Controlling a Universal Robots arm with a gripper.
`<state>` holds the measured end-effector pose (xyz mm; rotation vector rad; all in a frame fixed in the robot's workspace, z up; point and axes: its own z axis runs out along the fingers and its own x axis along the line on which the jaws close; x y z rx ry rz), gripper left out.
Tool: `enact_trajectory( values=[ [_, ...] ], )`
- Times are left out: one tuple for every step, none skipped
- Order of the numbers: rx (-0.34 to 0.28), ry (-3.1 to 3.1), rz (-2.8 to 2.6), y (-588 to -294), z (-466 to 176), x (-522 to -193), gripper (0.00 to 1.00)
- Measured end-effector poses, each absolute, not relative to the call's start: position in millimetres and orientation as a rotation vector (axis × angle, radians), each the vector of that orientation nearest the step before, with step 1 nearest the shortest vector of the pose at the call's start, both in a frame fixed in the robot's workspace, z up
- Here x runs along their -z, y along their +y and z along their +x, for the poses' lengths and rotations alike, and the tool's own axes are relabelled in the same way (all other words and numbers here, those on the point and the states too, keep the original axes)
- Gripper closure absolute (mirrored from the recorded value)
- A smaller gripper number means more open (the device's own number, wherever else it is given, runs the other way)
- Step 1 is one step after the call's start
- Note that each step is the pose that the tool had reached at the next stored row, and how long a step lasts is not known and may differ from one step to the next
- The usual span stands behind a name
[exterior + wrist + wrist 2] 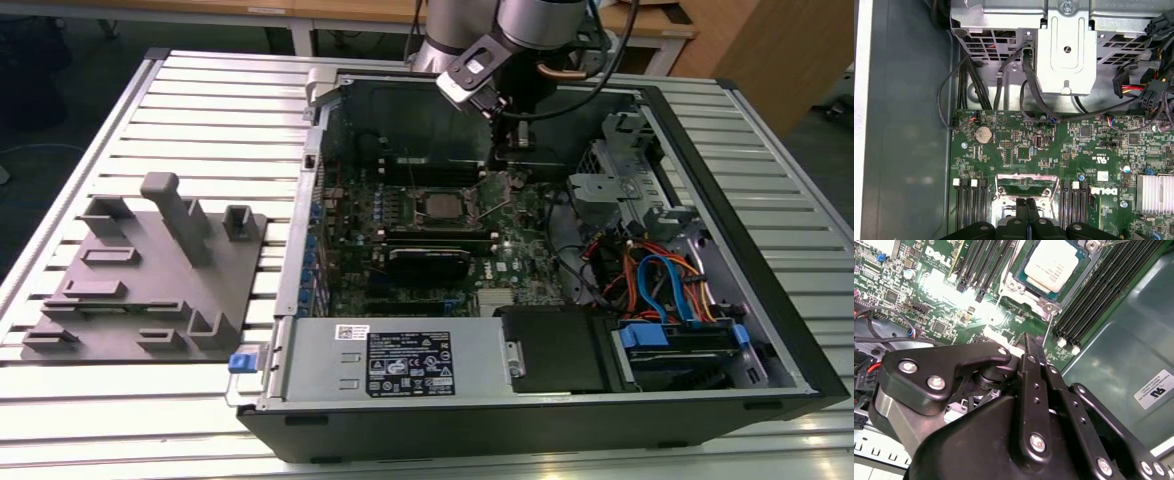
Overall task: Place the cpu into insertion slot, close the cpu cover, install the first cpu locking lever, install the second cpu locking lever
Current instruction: 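Close the cpu cover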
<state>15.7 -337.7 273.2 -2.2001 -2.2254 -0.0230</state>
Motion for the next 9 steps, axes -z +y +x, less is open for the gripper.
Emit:
enact_trajectory(
  values=[
    [0.023,-2.225,-2.2,-337.7,16.1,-273.2,0.9],
    [0.023,-2.225,-2.2,-337.7,16.4,-273.1,0.9],
    [0.023,-2.225,-2.2,-337.7,16.8,-273.1,0.9],
    [0.023,-2.225,-2.2,-337.7,17.2,-273.0,0.9],
    [0.023,-2.225,-2.2,-337.7,17.3,-273.0,0.9],
    [0.023,-2.225,-2.2,-337.7,17.3,-273.0,0.9],
    [0.023,-2.225,-2.2,-337.7,17.4,-272.9,0.9],
    [0.023,-2.225,-2.2,-337.7,17.5,-272.9,0.9],
    [0.023,-2.225,-2.2,-337.7,17.5,-272.9,0.9]
  ],
)
